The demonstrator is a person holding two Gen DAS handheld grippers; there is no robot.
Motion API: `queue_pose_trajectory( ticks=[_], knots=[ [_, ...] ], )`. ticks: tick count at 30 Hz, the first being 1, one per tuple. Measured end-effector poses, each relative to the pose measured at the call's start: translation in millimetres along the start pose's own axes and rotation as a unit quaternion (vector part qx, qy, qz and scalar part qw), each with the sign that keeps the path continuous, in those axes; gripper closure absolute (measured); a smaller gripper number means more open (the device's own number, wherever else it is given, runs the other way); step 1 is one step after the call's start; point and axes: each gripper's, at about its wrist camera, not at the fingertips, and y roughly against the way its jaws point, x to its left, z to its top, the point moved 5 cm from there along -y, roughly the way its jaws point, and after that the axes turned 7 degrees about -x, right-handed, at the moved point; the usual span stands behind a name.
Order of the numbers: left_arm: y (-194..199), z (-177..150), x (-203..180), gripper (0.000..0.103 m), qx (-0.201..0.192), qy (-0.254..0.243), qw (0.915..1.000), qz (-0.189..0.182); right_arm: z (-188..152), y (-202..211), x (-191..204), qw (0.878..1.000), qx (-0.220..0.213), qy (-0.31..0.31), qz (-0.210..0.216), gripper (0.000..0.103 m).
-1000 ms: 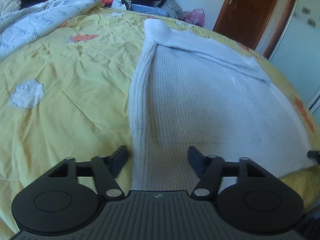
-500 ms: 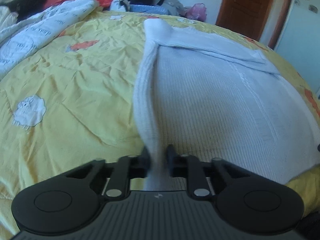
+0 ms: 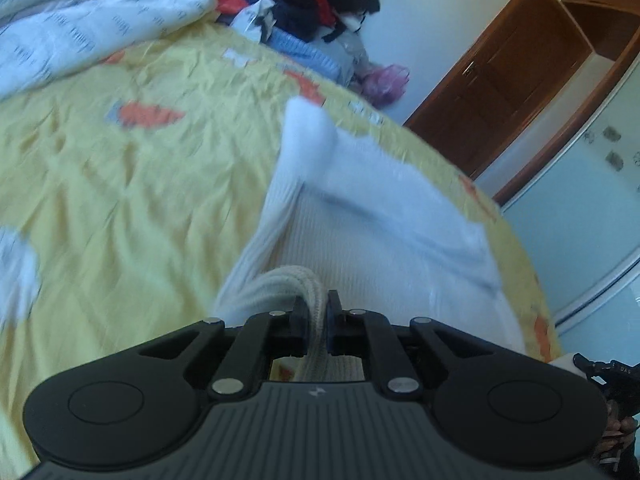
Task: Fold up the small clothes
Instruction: 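Lift the gripped side edge with both tools and fold it over the body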
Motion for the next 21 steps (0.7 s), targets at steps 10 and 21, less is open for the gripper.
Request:
queue_pose_trajectory(
  ticks=[10, 21],
  knots=[
    [-85, 94, -27, 0.096, -0.041, -0.01, 0.9988, -0.023, 103, -84, -9, 0.998, -0.051, -0.001, 0.034, 0.091],
    [-211, 161, -34, 0.096, -0.031, -0.023, 0.999, 0.022, 196, -203, -63, 0.998, -0.049, -0.024, -0.016, 0.091]
  ],
)
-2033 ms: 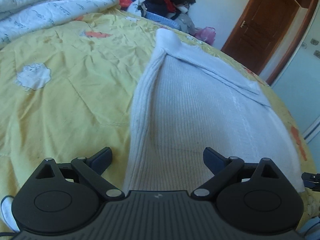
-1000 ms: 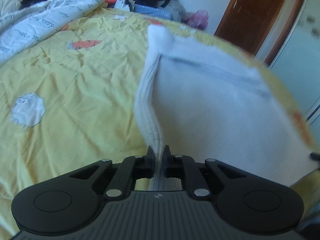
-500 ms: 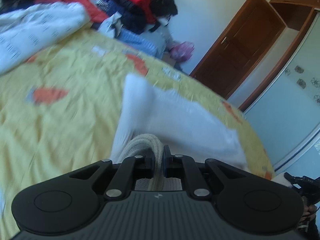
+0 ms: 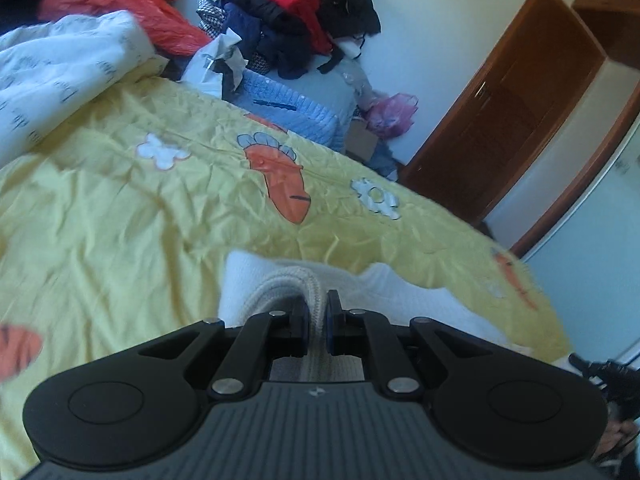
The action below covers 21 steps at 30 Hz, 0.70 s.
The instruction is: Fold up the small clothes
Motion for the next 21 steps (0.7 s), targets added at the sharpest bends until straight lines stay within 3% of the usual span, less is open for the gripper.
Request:
queue_pose_trajectory(
  ticks=[3, 7, 10, 12, 13, 14, 15, 16, 19, 21],
  knots=[
    [-26, 7, 5, 0.095, 0.006, 0.014, 0.9999, 0.001, 6, -22, -19, 1.0, 0.008, -0.025, -0.009, 0.09],
    [-57, 16, 22, 0.095, 0.005, 0.076, 0.9971, -0.005, 12, -44, -47, 0.998, 0.003, -0.058, -0.026, 0.09],
    [-74, 20, 22, 0.094, -0.012, 0.067, 0.9977, 0.002, 15, -55, -53, 0.997, -0.015, -0.076, -0.032, 0.087],
    [-80, 16, 25, 0.093, 0.002, 0.075, 0.997, 0.019, 13, -60, -53, 0.995, -0.017, -0.086, -0.039, 0.063],
    [-78, 15, 27, 0.09, 0.011, 0.092, 0.9954, 0.025, 12, -58, -50, 0.995, -0.02, -0.083, -0.042, 0.057],
    [-73, 13, 28, 0.086, 0.013, 0.108, 0.9939, 0.019, 12, -53, -42, 0.996, -0.03, -0.07, -0.045, 0.046],
    [-65, 14, 28, 0.074, 0.008, 0.112, 0.9936, 0.005, 12, -47, -32, 0.997, -0.039, -0.049, -0.039, 0.033],
    [-55, 17, 28, 0.059, -0.001, 0.108, 0.9941, -0.004, 12, -38, -21, 0.998, -0.048, -0.023, -0.036, 0.027],
    [-13, 30, 37, 0.021, -0.055, 0.107, 0.9926, 0.01, 2, -4, 3, 0.997, -0.057, 0.043, -0.036, 0.026],
    [18, 33, 44, 0.019, -0.095, 0.108, 0.9893, 0.022, -9, 20, 10, 0.996, -0.054, 0.053, -0.038, 0.026]
  ],
)
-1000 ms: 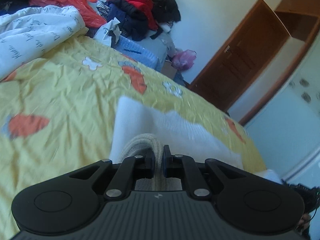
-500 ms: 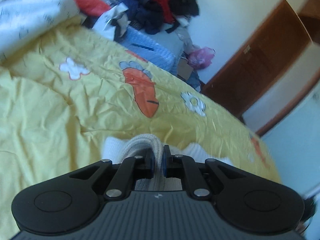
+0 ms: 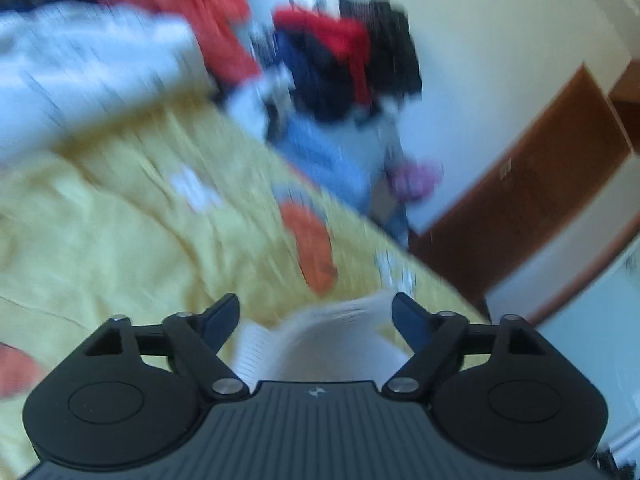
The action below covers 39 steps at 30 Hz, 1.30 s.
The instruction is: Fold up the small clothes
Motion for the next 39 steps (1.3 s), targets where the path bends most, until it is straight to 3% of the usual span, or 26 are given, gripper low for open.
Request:
queue_pose_trajectory(
  ticks=[3, 7, 12, 18, 25, 26, 27, 28, 30, 34, 39],
  knots=[
    [33, -14, 14, 0.019, 0.001, 0.014, 0.9997, 0.019, -20, 42, -3, 1.0, 0.002, -0.003, -0.008, 0.026],
    [71, -69, 24, 0.019, 0.034, 0.02, 0.9988, 0.029, -56, 88, -17, 0.999, 0.0, -0.022, -0.025, 0.026],
    [79, -128, 31, 0.019, 0.091, 0.068, 0.9933, 0.024, -101, 117, -39, 0.996, 0.03, -0.066, -0.045, 0.026],
    [50, -130, 25, 0.015, 0.074, 0.126, 0.9893, 0.006, -111, 98, -34, 0.996, 0.016, -0.08, -0.034, 0.024],
    [33, -131, 9, 0.015, 0.034, 0.097, 0.9937, 0.045, -107, 39, -16, 0.997, -0.017, -0.019, -0.067, 0.024],
    [32, -131, 5, 0.017, 0.033, 0.082, 0.9946, 0.054, -107, 31, -15, 0.997, -0.02, -0.011, -0.08, 0.037],
    [32, -132, 2, 0.038, 0.031, 0.06, 0.995, 0.074, -108, 25, -15, 0.995, -0.019, -0.001, -0.098, 0.064],
    [32, -133, 1, 0.062, 0.036, 0.033, 0.9943, 0.095, -108, 22, -16, 0.994, -0.015, 0.004, -0.11, 0.066],
    [33, -134, 1, 0.074, 0.045, 0.03, 0.9949, 0.086, -106, 21, -17, 0.994, -0.016, -0.007, -0.107, 0.066],
    [44, -125, -2, 0.082, 0.046, 0.029, 0.9963, 0.067, -99, 33, -10, 0.996, -0.027, -0.027, -0.08, 0.071],
    [80, -116, -22, 0.083, 0.042, -0.01, 0.9985, 0.033, -89, 63, 19, 0.999, -0.03, 0.003, -0.036, 0.072]
  ],
)
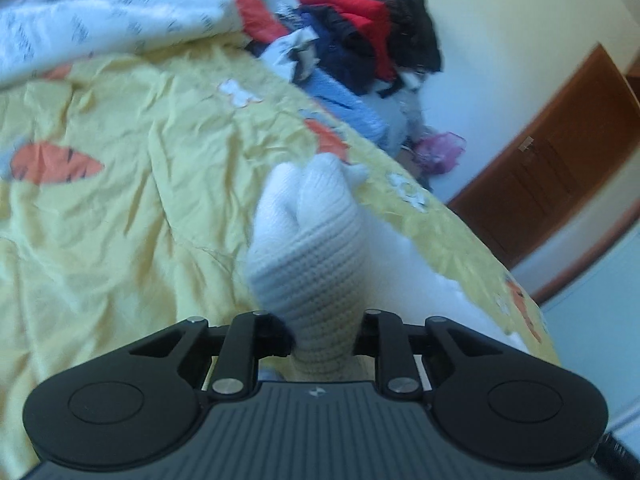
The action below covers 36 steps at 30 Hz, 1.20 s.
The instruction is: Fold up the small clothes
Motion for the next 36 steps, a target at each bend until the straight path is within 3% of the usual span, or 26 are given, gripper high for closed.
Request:
queue_pose_trajectory(
  ticks=[4, 6, 8, 10, 12, 14, 15, 17, 18, 19, 21, 24, 27, 31, 33, 34, 35, 36],
  knots=[
    [56, -15, 12, 0.083, 0.007, -0.022, 0.9989, -0.042, -5, 60, 7, 0.999, 0.029, 0.025, 0.031, 0.072],
    [79, -33, 29, 0.083, 0.028, -0.007, 0.9985, -0.046, -17, 89, -7, 0.998, 0.049, 0.02, 0.026, 0.072],
    [95, -61, 47, 0.081, 0.053, -0.002, 0.9977, -0.041, -35, 109, -24, 0.997, 0.07, 0.022, 0.002, 0.071],
    [99, -86, 61, 0.073, 0.08, -0.008, 0.9962, -0.035, -54, 119, -42, 0.995, 0.083, 0.03, -0.037, 0.067],
    [106, -89, 72, 0.066, 0.082, 0.002, 0.9959, -0.037, -61, 123, -59, 0.994, 0.085, 0.007, -0.069, 0.053],
    [115, -72, 75, 0.064, 0.087, -0.002, 0.9955, -0.037, -44, 134, -60, 0.996, 0.06, -0.005, -0.067, 0.048],
    [121, -61, 75, 0.06, 0.083, -0.011, 0.9958, -0.037, -30, 140, -57, 0.997, 0.038, 0.003, -0.07, 0.037],
    [135, -38, 72, 0.051, 0.036, -0.049, 0.9979, -0.023, 0, 150, -50, 0.997, -0.012, 0.026, -0.07, 0.028],
    [143, -27, 68, 0.034, -0.001, -0.075, 0.9971, -0.011, 12, 149, -46, 0.997, -0.026, 0.039, -0.069, 0.028],
    [146, -16, 64, 0.018, -0.031, -0.096, 0.9949, 0.003, 21, 144, -42, 0.996, -0.028, 0.051, -0.068, 0.028],
    [141, -2, 52, 0.017, -0.061, -0.118, 0.9911, 0.004, 35, 120, -31, 0.994, -0.016, 0.089, -0.063, 0.028],
    [103, 4, 23, 0.017, -0.04, -0.18, 0.9828, 0.003, 38, 67, -22, 0.988, 0.022, 0.134, -0.067, 0.029],
    [64, -1, -14, 0.017, -0.019, -0.256, 0.9662, 0.022, 27, 21, -9, 0.977, 0.065, 0.189, -0.068, 0.029],
    [4, -8, -34, 0.017, 0.017, -0.304, 0.9507, 0.059, 5, -37, -1, 0.944, 0.115, 0.289, -0.107, 0.028],
    [-23, -8, -33, 0.02, 0.043, -0.307, 0.9481, 0.072, -3, -51, -2, 0.935, 0.134, 0.308, -0.111, 0.042],
    [-32, -9, -30, 0.053, 0.052, -0.306, 0.9473, 0.079, -5, -55, 0, 0.933, 0.132, 0.316, -0.113, 0.049],
    [-43, -10, -24, 0.079, 0.067, -0.302, 0.947, 0.085, -5, -58, 2, 0.931, 0.13, 0.322, -0.107, 0.077],
    [-51, -9, -16, 0.092, 0.082, -0.285, 0.9508, 0.091, -3, -58, 5, 0.933, 0.129, 0.321, -0.098, 0.081]
  ],
)
